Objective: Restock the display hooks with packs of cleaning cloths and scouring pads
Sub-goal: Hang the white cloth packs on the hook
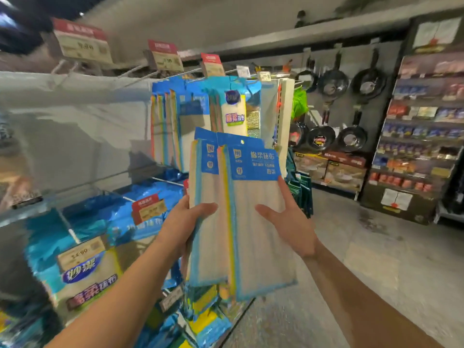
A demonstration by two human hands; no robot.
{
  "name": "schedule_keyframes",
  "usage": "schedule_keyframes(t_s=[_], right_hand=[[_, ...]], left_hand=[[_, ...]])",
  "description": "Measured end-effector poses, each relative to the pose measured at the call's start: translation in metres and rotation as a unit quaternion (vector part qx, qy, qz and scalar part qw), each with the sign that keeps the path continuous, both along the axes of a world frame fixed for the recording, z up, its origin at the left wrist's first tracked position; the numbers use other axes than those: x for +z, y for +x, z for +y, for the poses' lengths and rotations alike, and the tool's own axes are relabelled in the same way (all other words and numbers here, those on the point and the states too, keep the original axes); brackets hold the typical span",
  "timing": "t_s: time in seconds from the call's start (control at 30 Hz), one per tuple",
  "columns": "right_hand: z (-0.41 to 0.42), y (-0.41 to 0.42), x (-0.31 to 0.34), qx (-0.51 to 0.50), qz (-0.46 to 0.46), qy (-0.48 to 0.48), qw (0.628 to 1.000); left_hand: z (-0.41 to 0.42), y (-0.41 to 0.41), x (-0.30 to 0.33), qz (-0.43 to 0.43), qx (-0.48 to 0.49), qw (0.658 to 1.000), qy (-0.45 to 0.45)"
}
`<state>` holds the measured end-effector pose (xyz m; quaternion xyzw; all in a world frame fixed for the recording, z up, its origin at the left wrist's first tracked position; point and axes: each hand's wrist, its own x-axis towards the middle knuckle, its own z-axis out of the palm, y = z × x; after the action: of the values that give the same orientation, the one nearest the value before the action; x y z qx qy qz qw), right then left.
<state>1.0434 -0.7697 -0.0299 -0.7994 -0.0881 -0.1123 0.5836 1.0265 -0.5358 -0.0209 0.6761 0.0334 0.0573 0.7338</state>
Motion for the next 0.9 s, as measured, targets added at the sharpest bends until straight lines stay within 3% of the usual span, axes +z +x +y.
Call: schedule_keyframes(t_s=[0.27, 0.6, 0.9], right_hand=[[-0.01, 0.171, 0.051, 0.097, -0.088, -0.018, 0.991], [0.033, 0.298, 0.08, 0.132, -0.099, 0.041, 0.986], [0.066, 0.338, 0.097, 0.156, -0.133, 0.052, 0.977]], left_hand=[[-0.011, 0.121, 0.037, -0.055, 0.114, 0.992, 0.019], [0.063, 0.165, 0.061, -0.12, 0.286, 0.949, 0.045], [0.104, 0.174, 0.066, -0.134, 0.278, 0.95, 0.048]])
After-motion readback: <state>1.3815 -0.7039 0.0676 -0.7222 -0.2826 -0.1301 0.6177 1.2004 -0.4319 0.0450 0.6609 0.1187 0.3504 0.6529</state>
